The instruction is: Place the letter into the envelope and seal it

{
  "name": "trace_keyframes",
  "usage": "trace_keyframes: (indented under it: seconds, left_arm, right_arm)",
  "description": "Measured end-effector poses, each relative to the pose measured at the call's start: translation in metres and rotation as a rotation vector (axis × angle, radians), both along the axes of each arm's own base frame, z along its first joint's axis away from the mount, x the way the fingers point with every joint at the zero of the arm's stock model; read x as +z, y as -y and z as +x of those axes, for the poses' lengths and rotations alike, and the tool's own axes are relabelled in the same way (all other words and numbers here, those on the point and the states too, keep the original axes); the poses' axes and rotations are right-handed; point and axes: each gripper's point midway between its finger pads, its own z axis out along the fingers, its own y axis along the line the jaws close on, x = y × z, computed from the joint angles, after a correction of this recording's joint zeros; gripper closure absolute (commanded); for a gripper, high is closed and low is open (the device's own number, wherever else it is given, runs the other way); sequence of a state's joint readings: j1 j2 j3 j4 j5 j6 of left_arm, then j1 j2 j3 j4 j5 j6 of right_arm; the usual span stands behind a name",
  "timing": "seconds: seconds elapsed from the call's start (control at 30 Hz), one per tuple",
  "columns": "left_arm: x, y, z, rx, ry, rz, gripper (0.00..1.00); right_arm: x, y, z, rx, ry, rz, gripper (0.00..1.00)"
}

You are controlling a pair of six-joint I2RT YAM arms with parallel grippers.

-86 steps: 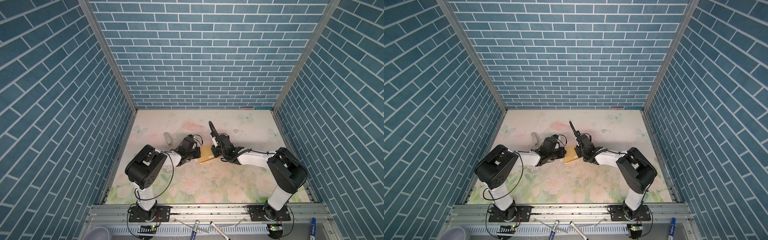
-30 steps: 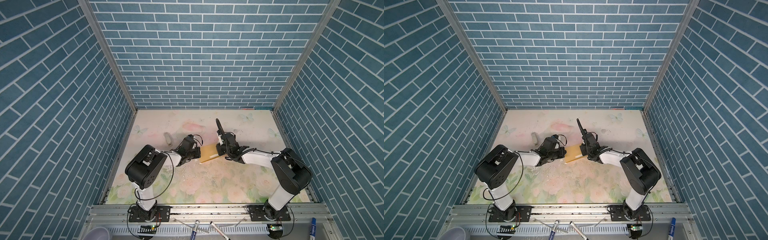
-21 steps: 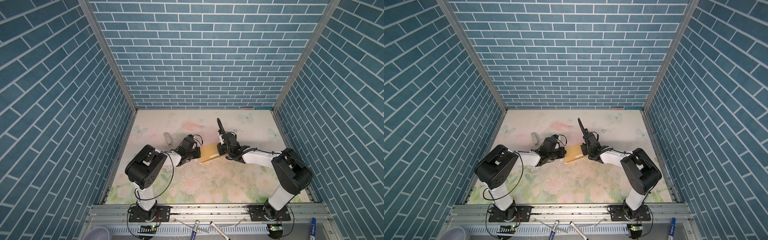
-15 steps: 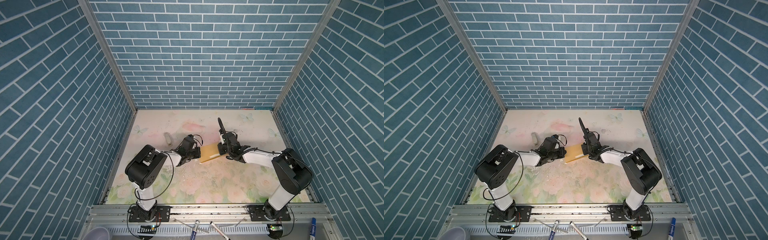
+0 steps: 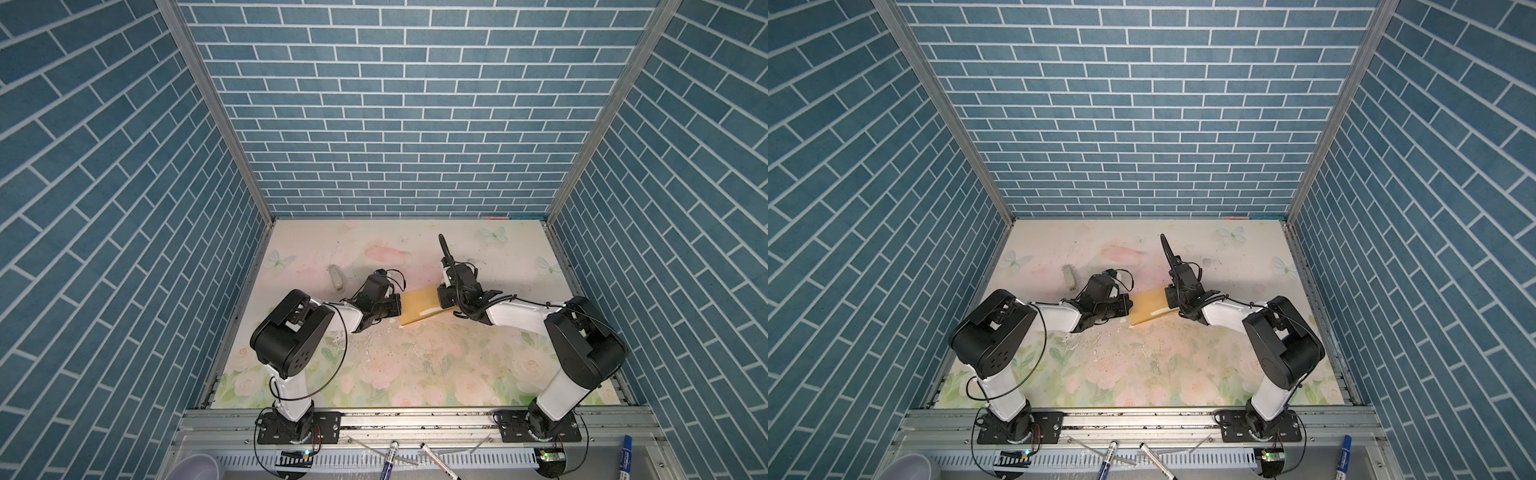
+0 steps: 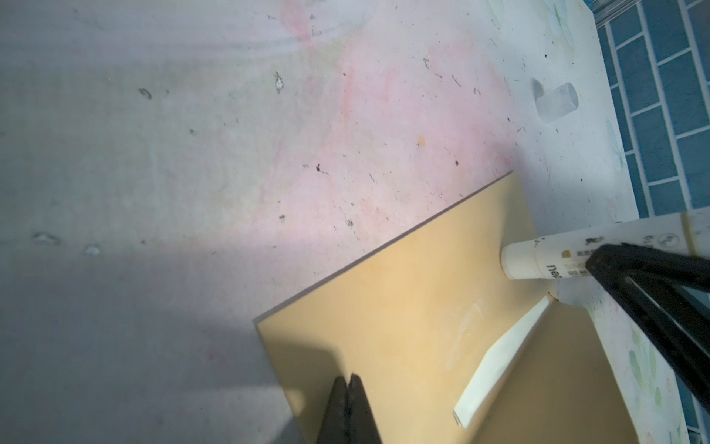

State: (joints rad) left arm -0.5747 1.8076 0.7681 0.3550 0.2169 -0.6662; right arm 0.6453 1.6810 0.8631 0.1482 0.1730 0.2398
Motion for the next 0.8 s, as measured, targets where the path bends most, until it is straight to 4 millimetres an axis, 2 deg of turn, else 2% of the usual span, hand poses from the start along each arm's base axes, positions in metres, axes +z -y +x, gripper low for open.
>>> trace_keyframes:
  seconds: [0.1, 0.2, 0.47, 0.63, 0.73, 0.8]
  left_arm:
    - [0.000, 0.000, 0.000, 0.000, 0.001, 0.000, 1.00]
    - [0.000, 0.000, 0.000, -0.001, 0.001, 0.000, 1.00]
    - [0.001, 0.000, 0.000, -0.006, 0.004, 0.008, 1.00]
    - [0.003, -0.006, -0.004, 0.001, -0.012, 0.040, 1.00]
    - [0.013, -0.009, -0.005, 0.001, -0.013, 0.056, 0.90]
    - [0.033, -0.008, -0.001, -0.002, 0.021, 0.050, 0.81]
  right_arm:
    - [0.004, 0.002, -0.002, 0.004, -0.002, 0.019, 1.00]
    - [0.019, 0.005, -0.003, -0.005, 0.019, 0.060, 1.00]
    - [0.098, 0.011, 0.012, -0.029, 0.224, 0.230, 1.00]
    - [0.125, 0.005, 0.010, 0.004, 0.295, 0.323, 1.00]
    - [0.134, 0.002, 0.007, 0.025, 0.323, 0.365, 1.00]
    - [0.141, 0.000, 0.005, 0.040, 0.343, 0.387, 1.00]
